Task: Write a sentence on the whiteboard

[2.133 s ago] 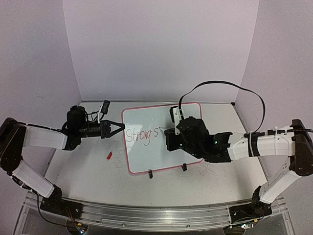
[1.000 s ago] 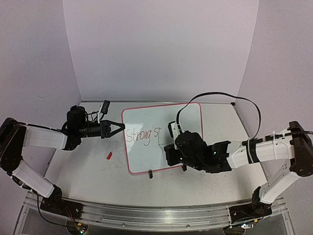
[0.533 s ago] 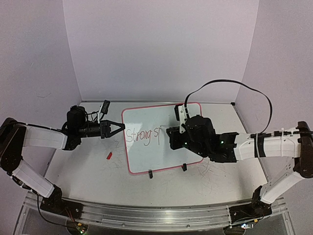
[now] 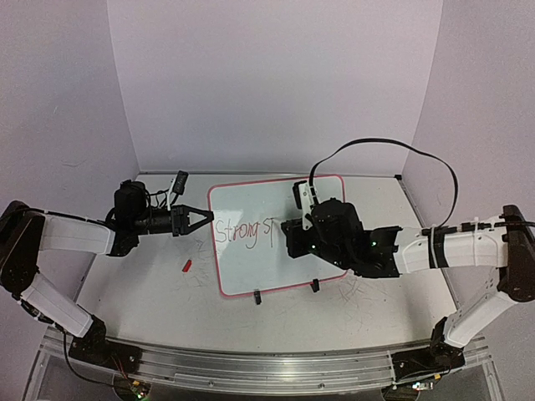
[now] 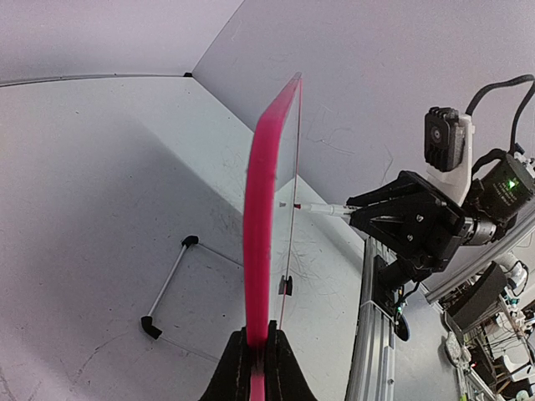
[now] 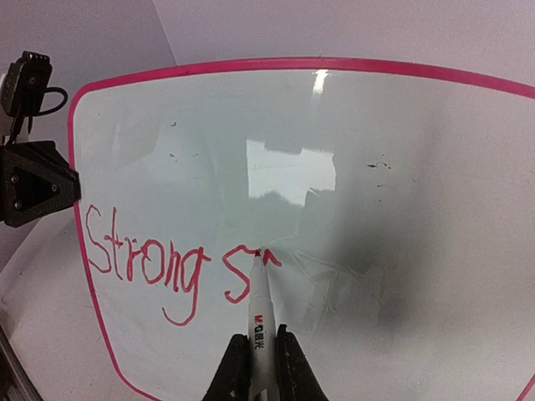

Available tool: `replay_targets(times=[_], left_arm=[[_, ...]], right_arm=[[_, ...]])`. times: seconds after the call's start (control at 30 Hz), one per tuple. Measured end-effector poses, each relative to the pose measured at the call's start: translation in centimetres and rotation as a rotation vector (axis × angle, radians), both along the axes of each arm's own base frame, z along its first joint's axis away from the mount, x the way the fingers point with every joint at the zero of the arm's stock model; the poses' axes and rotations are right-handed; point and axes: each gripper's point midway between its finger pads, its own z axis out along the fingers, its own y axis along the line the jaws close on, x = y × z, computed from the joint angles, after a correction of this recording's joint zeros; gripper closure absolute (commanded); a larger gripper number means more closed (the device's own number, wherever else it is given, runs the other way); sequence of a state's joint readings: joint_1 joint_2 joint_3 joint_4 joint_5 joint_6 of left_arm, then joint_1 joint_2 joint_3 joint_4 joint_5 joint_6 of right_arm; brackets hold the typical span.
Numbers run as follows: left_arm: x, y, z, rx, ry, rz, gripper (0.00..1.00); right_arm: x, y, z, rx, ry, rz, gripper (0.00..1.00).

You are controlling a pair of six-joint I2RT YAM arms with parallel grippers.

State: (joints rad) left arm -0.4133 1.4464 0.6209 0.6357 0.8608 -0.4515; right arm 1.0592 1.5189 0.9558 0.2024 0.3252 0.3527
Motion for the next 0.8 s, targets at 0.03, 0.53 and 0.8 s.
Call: replay_targets(times=[0.03, 0.53, 0.8], left_arm=[[-0.01, -0.01, 0.0, 0.0, 0.0, 0.0, 1.0], [0.04, 0.0, -0.01, 0.001, 0.002, 0.002, 1.0], [0.04, 0.0, -0.02, 0.001, 0.002, 0.001, 1.0]], right_arm=[[0.03, 0.03, -0.17, -0.003, 0.002, 0.0, 1.0], [0.68, -0.41, -0.29, -0.009, 0.0, -0.055, 1.0], [0.61, -0.73, -0.37, -0.001, 0.016, -0.069, 1.0]])
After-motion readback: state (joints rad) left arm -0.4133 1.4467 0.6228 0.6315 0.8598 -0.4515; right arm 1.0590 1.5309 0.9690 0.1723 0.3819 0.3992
